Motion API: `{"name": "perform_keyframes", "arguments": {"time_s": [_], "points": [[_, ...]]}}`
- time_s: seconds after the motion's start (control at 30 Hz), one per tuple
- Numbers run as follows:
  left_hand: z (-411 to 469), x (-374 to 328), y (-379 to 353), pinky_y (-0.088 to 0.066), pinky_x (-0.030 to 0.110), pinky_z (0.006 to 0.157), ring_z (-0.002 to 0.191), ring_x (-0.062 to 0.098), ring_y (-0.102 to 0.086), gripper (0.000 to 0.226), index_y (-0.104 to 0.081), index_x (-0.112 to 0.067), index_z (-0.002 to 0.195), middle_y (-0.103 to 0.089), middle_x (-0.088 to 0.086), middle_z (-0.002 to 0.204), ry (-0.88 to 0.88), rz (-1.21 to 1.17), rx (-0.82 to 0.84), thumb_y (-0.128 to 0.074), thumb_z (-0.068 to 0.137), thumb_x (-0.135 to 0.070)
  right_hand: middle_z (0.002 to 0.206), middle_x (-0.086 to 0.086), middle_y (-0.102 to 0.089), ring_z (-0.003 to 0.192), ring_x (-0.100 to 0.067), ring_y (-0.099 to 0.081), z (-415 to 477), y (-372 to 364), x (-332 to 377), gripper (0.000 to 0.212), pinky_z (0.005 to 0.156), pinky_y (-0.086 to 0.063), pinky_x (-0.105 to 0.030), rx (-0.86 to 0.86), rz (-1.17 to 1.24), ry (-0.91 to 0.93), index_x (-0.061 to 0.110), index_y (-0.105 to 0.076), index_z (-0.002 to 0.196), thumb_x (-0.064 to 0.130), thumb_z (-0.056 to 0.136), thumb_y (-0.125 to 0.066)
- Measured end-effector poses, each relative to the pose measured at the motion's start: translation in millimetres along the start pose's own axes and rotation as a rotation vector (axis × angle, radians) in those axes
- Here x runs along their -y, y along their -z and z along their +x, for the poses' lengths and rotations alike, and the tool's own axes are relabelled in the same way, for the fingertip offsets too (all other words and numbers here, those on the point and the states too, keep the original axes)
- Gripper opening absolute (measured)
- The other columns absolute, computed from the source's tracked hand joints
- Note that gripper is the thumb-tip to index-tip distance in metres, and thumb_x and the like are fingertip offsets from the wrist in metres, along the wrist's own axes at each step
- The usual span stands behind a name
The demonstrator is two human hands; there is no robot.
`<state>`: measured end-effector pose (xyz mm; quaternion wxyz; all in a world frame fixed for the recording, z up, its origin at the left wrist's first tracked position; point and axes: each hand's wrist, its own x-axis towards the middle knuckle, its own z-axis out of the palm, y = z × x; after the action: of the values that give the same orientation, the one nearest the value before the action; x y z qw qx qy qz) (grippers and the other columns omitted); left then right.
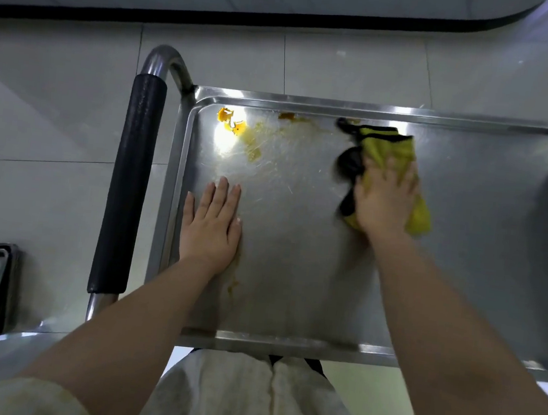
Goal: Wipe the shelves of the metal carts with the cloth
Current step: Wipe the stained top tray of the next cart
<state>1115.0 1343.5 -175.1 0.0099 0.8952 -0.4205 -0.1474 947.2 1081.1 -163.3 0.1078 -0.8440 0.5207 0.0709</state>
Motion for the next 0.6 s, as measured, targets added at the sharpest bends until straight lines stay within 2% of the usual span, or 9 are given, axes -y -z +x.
{"name": "perform_keyframes", "arguments": {"time_s": [0.07,0.13,0.2,0.3,0.43,0.6], "points": [[1.1,2.1,2.2,0.011,0.046,0.119,0.146,0.012,0.02,0.057,0.019,-0.034,0.149,0.017,-0.007,0.16,-0.013,0.004,0.012,-0.01,0.101,-0.044,0.163,-0.003,-0.014,0.147,-0.042,-0.001,8.6,7.7,-27.5,0.054,0.118,-0.001,-0.055,0.001,0.053,-0.182,0.039,-0.03,0.149,0.052,0.098,-0.035],[6.4,5.7,7.5,0.018,0.043,0.117,0.145,0.012,0.021,0.058,0.016,-0.033,0.149,0.017,-0.008,0.159,-0.038,0.013,0.011,-0.015,0.102,-0.042,0.163,-0.001,-0.012,0.147,-0.041,0.002,9.4,7.9,-30.6,0.053,0.118,0.003,-0.054,-0.008,0.05,-0.239,0.04,-0.028,0.149,0.053,0.098,-0.032],[21.0,6.7,16.5,0.019,0.041,0.117,0.146,0.014,0.017,0.057,0.012,-0.029,0.151,0.012,-0.007,0.16,-0.052,-0.001,-0.018,-0.019,0.103,-0.038,0.163,-0.001,-0.011,0.147,-0.041,0.003,7.3,5.8,-24.6,0.053,0.118,0.004,-0.054,-0.021,0.045,-0.226,0.04,-0.029,0.149,0.053,0.098,-0.033],[61.7,4.8,31.3,0.01,0.041,0.12,0.149,0.019,0.011,0.057,0.007,-0.025,0.154,0.009,-0.002,0.162,-0.056,-0.019,-0.025,-0.019,0.104,-0.034,0.163,-0.001,-0.012,0.147,-0.04,0.003,5.4,5.2,-24.0,0.053,0.118,0.004,-0.055,-0.041,0.053,-0.22,0.039,-0.029,0.149,0.052,0.098,-0.034],[91.0,13.7,32.1,0.01,0.042,0.12,0.148,0.019,0.014,0.055,0.012,-0.027,0.152,0.012,-0.003,0.162,-0.044,0.045,0.019,-0.012,0.103,-0.038,0.163,-0.001,-0.011,0.148,-0.039,0.004,6.3,4.4,-25.5,0.053,0.118,0.006,-0.055,-0.044,0.046,-0.216,0.04,-0.027,0.15,0.052,0.099,-0.033],[89.3,20.0,24.3,0.012,0.039,0.12,0.148,0.015,0.013,0.054,0.014,-0.034,0.15,0.014,-0.009,0.159,-0.066,0.028,-0.028,-0.011,0.102,-0.041,0.164,0.001,-0.009,0.148,-0.038,0.007,27.6,8.0,-38.0,0.051,0.117,0.006,-0.056,-0.015,0.061,-0.205,0.043,-0.026,0.149,0.053,0.099,-0.03]]}}
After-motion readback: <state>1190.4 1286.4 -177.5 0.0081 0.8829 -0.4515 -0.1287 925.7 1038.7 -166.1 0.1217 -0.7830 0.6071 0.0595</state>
